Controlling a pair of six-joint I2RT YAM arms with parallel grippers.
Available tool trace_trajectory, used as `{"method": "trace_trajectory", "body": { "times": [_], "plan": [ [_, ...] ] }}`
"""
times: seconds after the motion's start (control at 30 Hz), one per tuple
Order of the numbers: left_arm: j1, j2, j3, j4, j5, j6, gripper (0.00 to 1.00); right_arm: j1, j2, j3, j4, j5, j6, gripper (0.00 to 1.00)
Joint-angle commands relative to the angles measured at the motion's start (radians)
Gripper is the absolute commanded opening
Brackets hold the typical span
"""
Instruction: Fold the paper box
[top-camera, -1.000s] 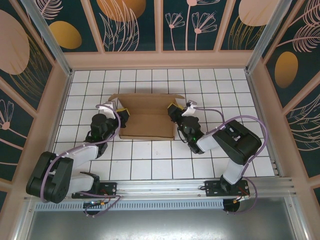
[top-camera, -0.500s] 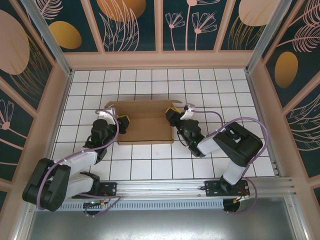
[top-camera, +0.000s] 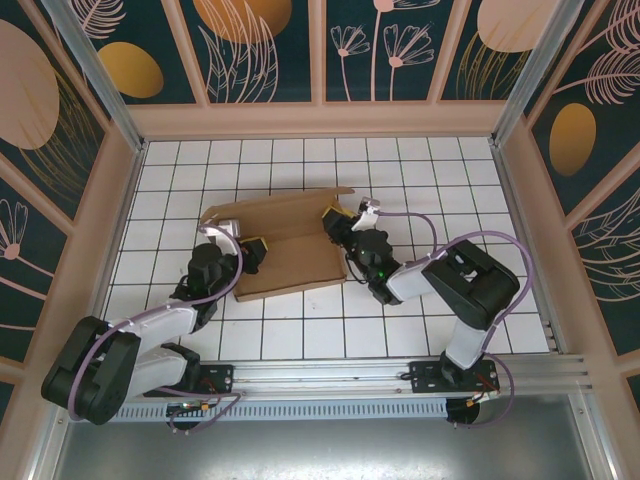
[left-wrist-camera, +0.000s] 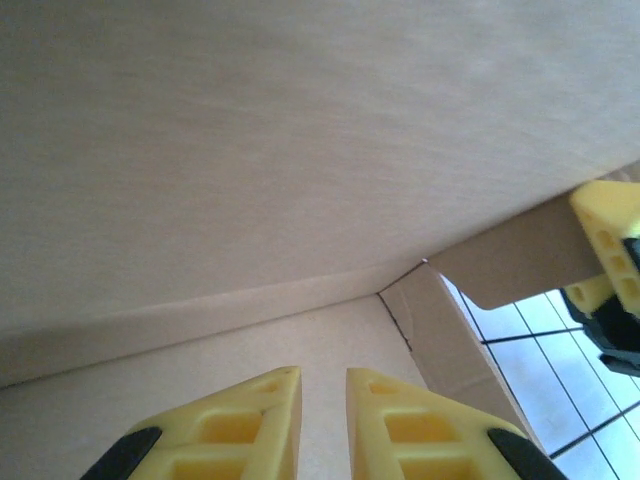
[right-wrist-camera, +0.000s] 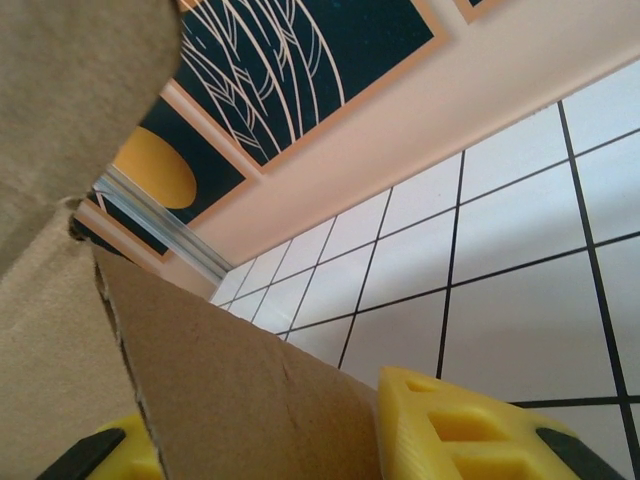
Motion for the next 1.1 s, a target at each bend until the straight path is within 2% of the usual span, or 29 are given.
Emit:
{"method": "trace_trajectory", "body": {
  "times": [0.0, 0.3, 0.63, 0.8, 1.07],
  "plan": [
    [-0.029, -0.018, -0.013, 0.032, -0.010, -0.010, 0.20, 0.011, 0.026, -0.006, 0.094, -0.011, 0.033, 0.32],
    [-0.042, -0.038, -0.057, 0.037, -0.042, -0.014, 0.19, 0.028, 0.054, -0.100, 0.198, 0.013, 0.050, 0.32],
    [-0.042, -0.110, -0.083, -0.025, -0.104, -0.029, 0.16, 0.039, 0.049, -0.158, 0.229, 0.029, 0.039, 0.33],
    [-0.043, -0.152, -0.092, -0.051, -0.121, -0.041, 0.12, 0.045, 0.029, -0.155, 0.209, 0.032, 0.012, 0.32],
    [-0.042, -0.122, -0.128, -0.002, -0.086, -0.061, 0.04, 0.072, -0.023, -0.122, 0.131, 0.056, 0.022, 0.32]
  ]
}}
